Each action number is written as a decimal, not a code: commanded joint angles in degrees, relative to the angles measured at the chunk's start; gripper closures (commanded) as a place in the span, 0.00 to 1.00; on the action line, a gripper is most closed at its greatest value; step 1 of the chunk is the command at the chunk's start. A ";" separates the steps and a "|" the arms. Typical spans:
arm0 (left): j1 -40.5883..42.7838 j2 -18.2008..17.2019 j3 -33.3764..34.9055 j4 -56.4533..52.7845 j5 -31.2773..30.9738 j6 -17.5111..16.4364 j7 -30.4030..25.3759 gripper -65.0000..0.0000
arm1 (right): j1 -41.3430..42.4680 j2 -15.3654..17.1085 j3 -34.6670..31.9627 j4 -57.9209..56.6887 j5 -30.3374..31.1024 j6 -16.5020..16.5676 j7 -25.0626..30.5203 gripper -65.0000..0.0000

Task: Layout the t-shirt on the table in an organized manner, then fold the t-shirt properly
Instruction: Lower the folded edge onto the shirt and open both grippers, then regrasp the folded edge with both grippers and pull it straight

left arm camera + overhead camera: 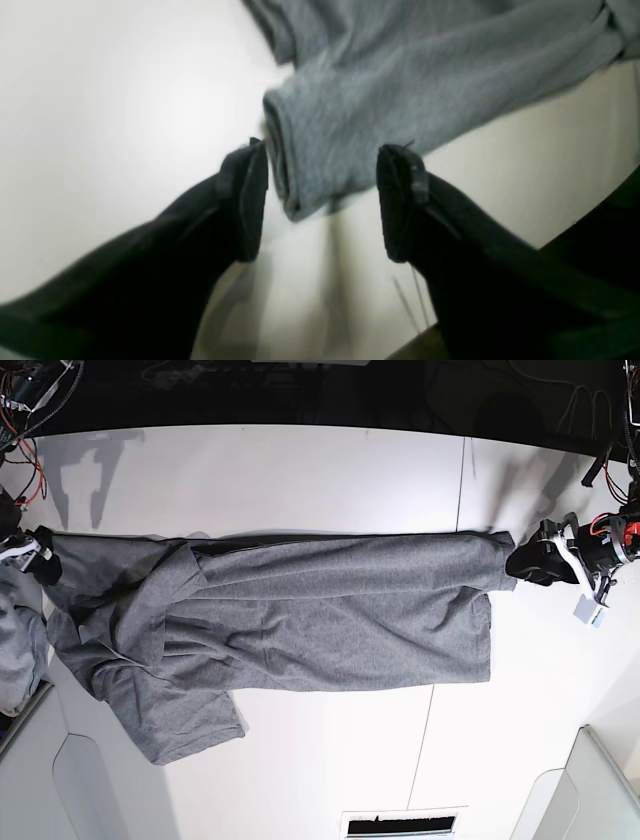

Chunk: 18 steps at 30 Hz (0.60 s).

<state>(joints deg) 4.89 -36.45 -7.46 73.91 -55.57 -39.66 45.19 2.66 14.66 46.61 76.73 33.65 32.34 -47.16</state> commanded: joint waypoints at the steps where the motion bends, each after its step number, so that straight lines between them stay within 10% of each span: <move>1: -0.72 -0.70 -0.50 0.68 -0.59 -0.34 -0.74 0.43 | 0.00 1.64 0.74 1.01 1.42 0.22 1.33 0.52; 18: -1.09 3.98 -0.50 -5.92 2.64 -0.34 -4.74 0.37 | -3.89 4.70 2.12 -5.53 -1.95 -2.27 7.26 0.39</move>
<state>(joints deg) 4.58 -31.38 -7.53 67.40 -52.07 -39.48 41.50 -1.89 18.09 48.34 70.30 30.92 29.95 -41.12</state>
